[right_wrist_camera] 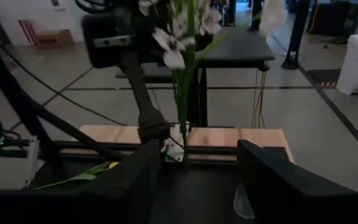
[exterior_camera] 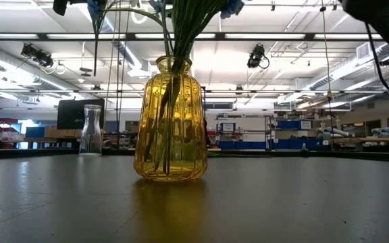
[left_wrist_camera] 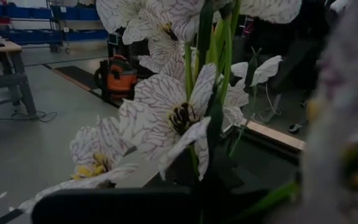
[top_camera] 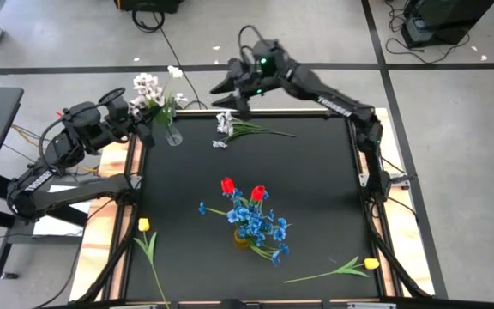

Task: Sort flowers into vase by color
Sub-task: Put the right white flowers into the transparent vase

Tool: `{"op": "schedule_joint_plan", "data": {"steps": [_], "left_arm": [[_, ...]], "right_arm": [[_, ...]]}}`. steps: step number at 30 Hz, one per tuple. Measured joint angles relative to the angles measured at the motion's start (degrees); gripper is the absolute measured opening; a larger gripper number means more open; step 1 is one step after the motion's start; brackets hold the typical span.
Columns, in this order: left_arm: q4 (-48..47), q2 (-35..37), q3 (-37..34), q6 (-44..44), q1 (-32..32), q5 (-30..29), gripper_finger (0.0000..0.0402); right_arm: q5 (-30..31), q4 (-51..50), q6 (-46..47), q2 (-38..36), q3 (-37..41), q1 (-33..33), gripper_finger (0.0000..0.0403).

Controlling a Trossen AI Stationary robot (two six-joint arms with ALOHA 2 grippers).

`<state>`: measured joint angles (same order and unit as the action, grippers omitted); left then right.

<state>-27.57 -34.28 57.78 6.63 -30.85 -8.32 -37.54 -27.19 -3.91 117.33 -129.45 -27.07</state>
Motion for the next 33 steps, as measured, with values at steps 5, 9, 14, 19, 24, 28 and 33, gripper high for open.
{"op": "schedule_joint_plan", "data": {"steps": [5, 9, 14, 19, 24, 28, 33], "left_arm": [[0.6, -0.2, 0.0, -1.1, 0.0, 0.0, 0.0009], [2.3, -0.1, 0.0, -1.7, 0.0, 0.0, 0.0009], [4.1, -0.2, 0.0, -2.6, 0.0, 0.0, 0.0009], [4.6, -0.2, 0.0, -3.5, 0.0, 0.0, 0.0009], [4.6, -0.2, 0.0, -4.6, 0.0, -0.1, 0.0009], [4.6, -0.2, 0.0, -4.7, 0.0, -1.7, 0.0009], [4.6, -0.2, 0.0, -4.5, 0.0, -2.6, 0.0009]], "right_arm": [[-1.1, -1.8, -0.8, -5.3, 2.1, -1.3, 0.0220], [-1.0, -1.5, -0.8, -9.0, 5.1, -1.8, 0.0220], [0.5, 0.1, 0.1, -11.3, 8.5, -1.9, 0.0220], [0.6, 2.8, 1.8, -11.6, 8.9, -1.9, 0.0220], [0.6, 4.4, 1.8, -11.6, 8.9, -1.9, 0.0220], [0.6, 5.0, 1.8, -11.6, 8.9, -1.9, 0.0220], [0.6, 4.9, 1.8, -11.6, 8.9, -1.8, 0.0220]]}}
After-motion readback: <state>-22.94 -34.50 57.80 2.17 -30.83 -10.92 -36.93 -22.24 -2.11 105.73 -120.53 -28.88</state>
